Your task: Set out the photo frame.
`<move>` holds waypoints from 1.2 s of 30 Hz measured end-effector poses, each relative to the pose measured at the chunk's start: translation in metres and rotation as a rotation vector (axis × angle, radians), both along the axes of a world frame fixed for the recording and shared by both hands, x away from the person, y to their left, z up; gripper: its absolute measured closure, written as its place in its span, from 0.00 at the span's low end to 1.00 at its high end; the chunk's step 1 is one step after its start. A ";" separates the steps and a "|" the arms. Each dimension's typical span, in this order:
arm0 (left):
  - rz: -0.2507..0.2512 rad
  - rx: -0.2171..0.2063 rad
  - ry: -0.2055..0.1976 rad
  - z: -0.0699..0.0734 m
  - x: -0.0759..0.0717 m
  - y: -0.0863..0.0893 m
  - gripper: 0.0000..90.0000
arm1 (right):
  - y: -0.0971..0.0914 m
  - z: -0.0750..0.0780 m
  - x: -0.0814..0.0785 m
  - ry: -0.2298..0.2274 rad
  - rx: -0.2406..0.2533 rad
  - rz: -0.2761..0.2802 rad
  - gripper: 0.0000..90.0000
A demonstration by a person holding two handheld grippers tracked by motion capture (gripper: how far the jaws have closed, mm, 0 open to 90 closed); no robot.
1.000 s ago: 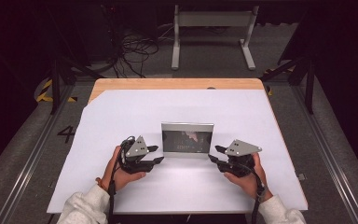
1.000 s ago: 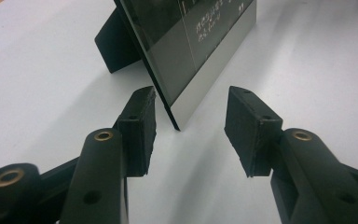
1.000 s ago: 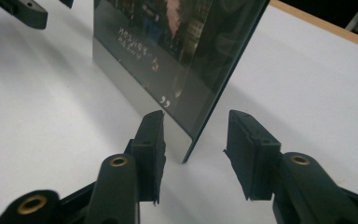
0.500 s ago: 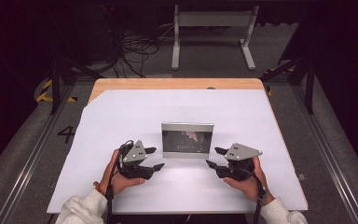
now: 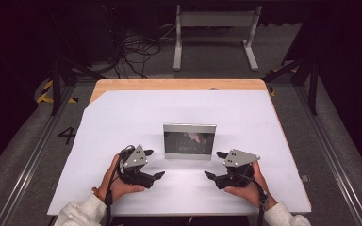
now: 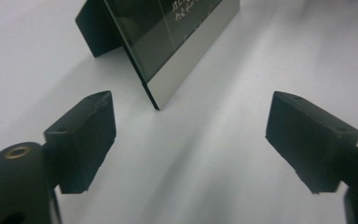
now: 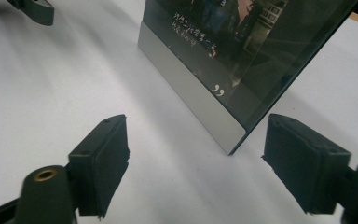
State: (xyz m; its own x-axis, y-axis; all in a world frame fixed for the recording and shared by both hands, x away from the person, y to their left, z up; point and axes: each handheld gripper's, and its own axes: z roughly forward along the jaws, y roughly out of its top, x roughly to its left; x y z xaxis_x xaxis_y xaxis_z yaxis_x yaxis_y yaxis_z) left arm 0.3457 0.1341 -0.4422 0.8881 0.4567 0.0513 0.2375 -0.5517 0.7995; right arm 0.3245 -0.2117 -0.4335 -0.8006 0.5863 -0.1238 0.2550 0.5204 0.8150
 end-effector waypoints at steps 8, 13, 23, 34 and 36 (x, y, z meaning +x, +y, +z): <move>-0.045 0.005 0.005 -0.003 -0.002 -0.003 0.07 | 0.002 -0.006 0.000 0.011 -0.002 0.011 0.11; -0.057 0.016 0.008 -0.006 -0.002 -0.006 0.06 | 0.002 -0.008 -0.002 0.006 -0.020 0.011 0.09; -0.048 0.044 -0.007 -0.006 -0.003 -0.008 0.06 | -0.002 -0.008 -0.002 -0.008 -0.023 -0.012 0.09; -0.055 0.045 -0.009 -0.005 -0.004 -0.006 0.06 | -0.001 -0.007 -0.003 -0.017 -0.033 -0.011 0.10; -0.049 0.046 -0.010 -0.005 -0.004 -0.007 0.06 | 0.000 -0.007 -0.003 -0.014 -0.033 -0.008 0.10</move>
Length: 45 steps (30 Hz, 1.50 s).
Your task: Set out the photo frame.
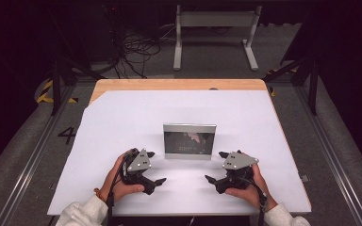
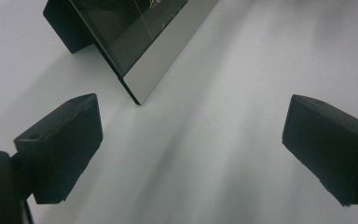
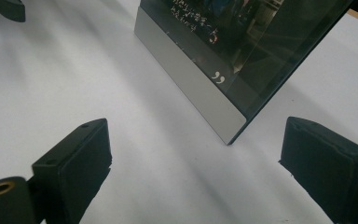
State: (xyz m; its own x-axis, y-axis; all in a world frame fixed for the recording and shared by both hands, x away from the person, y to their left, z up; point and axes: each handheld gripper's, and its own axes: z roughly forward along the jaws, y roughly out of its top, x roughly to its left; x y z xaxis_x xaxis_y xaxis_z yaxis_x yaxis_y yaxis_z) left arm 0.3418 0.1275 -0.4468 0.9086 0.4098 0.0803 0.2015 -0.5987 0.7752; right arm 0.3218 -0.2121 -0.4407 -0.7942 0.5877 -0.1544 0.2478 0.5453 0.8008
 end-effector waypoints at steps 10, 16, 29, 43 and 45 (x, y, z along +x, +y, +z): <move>-0.007 0.012 0.003 -0.001 0.002 0.000 0.07 | -0.001 -0.001 0.001 -0.003 -0.011 -0.007 0.10; -0.006 0.013 0.002 0.000 0.002 0.000 0.07 | -0.001 -0.001 0.001 0.000 -0.015 -0.004 0.10; -0.009 0.022 0.004 -0.001 0.002 -0.001 0.07 | 0.000 -0.002 0.000 0.003 -0.019 -0.001 0.11; -0.010 0.032 0.011 -0.002 0.004 0.000 0.07 | 0.002 -0.005 0.001 0.010 -0.033 -0.001 0.11; -0.015 0.032 0.013 -0.003 0.005 0.000 0.07 | 0.001 -0.005 0.001 0.013 -0.031 -0.010 0.11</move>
